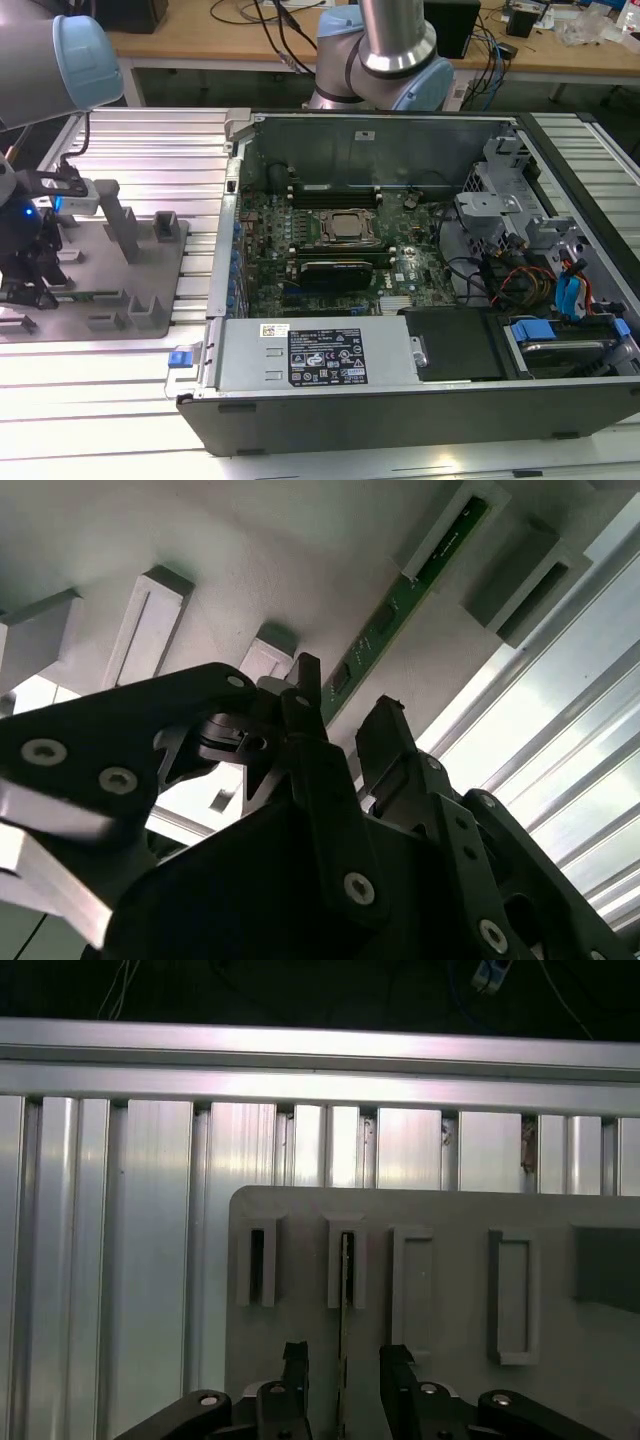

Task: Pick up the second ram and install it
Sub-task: 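Pick up the second ram and move it above second insertion slot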

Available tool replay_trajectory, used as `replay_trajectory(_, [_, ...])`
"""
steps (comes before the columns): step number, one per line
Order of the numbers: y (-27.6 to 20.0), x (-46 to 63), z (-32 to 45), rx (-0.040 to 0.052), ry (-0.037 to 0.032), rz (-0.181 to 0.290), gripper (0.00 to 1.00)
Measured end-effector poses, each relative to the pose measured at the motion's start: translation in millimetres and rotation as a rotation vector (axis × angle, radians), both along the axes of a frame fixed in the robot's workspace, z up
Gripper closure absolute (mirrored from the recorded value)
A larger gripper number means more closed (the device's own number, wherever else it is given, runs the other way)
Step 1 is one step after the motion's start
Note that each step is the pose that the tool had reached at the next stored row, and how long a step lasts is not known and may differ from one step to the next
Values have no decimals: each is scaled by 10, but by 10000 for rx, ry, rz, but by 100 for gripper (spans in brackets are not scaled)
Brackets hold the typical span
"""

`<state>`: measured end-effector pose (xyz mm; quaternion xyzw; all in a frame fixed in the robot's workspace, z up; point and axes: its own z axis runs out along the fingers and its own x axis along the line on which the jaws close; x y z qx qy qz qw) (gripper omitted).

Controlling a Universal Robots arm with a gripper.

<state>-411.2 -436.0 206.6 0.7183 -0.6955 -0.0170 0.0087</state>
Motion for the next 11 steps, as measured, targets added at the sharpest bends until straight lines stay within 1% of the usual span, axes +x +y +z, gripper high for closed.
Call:
replay_trajectory(3, [0,0,-1,1,-2,0,60])
replay_trajectory(4, [0,0,-1,1,-2,0,61])
replay_trajectory(7, [0,0,-1,0,-2,0,81])
replay_trajectory(11, [1,1,6,-3,-5,0,81])
